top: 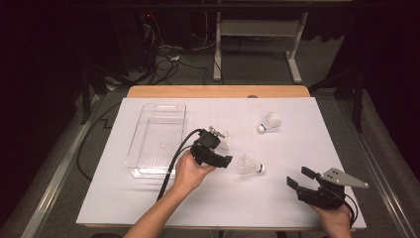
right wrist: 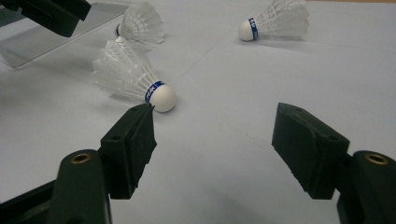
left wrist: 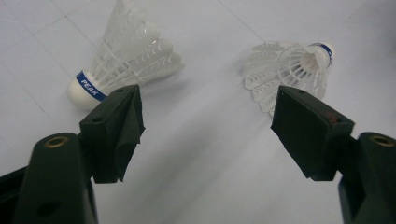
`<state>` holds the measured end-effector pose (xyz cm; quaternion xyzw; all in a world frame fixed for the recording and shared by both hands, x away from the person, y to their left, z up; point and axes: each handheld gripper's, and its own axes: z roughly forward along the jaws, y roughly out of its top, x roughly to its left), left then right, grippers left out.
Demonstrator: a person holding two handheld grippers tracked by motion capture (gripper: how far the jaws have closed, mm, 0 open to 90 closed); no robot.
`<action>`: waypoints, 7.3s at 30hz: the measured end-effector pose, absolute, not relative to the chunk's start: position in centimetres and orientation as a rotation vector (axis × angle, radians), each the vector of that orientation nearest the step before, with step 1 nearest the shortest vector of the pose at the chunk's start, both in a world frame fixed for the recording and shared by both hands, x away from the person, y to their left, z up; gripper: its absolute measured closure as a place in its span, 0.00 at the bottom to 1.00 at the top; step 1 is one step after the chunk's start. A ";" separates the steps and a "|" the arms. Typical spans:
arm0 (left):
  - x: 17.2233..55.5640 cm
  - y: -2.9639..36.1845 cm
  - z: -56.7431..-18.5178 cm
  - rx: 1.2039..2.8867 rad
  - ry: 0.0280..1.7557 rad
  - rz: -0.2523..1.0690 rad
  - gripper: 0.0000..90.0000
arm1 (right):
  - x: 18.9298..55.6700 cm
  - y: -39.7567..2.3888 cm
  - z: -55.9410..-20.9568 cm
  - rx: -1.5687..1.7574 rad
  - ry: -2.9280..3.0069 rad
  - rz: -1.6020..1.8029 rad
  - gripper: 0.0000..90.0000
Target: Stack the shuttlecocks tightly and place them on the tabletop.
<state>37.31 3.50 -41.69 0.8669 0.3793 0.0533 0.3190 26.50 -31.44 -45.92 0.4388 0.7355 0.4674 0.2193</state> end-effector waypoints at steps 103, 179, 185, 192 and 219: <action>30.7 7.6 -44.8 2.225 0.982 0.132 0.35 | 26.4 -31.5 -45.9 1.222 2.029 1.285 0.34; 25.9 13.7 -45.1 2.127 1.008 0.202 0.35 | 26.4 -31.4 -46.0 1.228 2.030 1.274 0.34; 25.8 14.5 -45.0 2.111 1.022 0.216 0.35 | 26.4 -31.4 -46.0 1.232 2.031 1.274 0.34; 25.4 15.4 -45.1 2.096 1.036 0.235 0.35 | 26.4 -31.4 -46.0 1.234 2.030 1.273 0.34; 24.6 19.0 -45.3 2.044 1.098 0.301 0.35 | 26.5 -31.3 -46.0 1.237 2.030 1.266 0.34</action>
